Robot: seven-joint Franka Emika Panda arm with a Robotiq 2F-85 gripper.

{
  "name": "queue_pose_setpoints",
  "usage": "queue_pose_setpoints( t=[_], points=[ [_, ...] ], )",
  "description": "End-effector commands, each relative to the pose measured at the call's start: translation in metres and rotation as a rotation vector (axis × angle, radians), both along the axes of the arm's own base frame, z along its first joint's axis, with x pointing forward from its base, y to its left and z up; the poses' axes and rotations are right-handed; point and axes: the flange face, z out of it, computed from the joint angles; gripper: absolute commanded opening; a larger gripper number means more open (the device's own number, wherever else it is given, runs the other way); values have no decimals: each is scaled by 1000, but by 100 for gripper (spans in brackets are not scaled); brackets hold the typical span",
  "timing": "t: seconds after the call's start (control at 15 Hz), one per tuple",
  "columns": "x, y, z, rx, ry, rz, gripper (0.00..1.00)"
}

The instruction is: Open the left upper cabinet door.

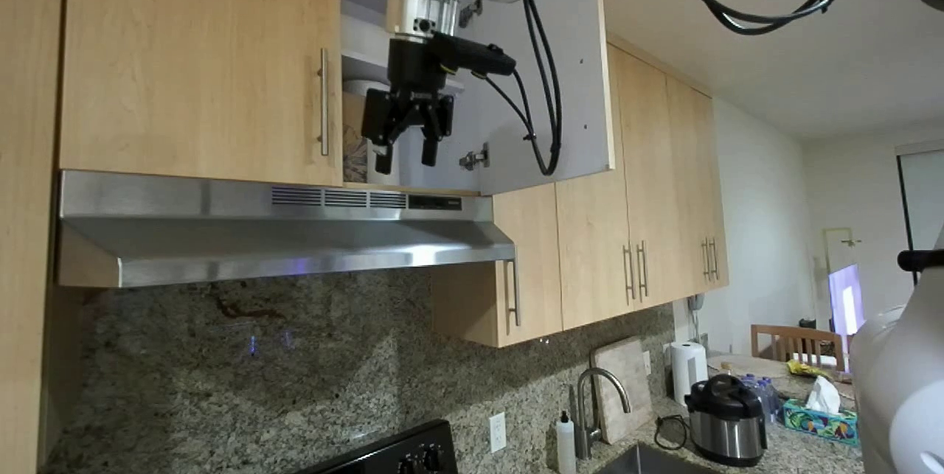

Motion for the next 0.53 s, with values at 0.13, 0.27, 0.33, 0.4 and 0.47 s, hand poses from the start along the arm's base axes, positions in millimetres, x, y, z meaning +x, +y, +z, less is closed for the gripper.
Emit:
queue_pose_setpoints(
  t=[0.13, 0.27, 0.33, 0.4, 0.47],
  points=[
    [5, 30, 47, 85, -296, 84, 100],
    [-1, 36, 54, 78, -383, 111, 100],
    [3, 31, 51, 86, -316, 109, 100],
    [3, 34, 54, 85, -341, 119, 100],
    [2, 36, 55, 86, -350, 124, 100]
  ],
)
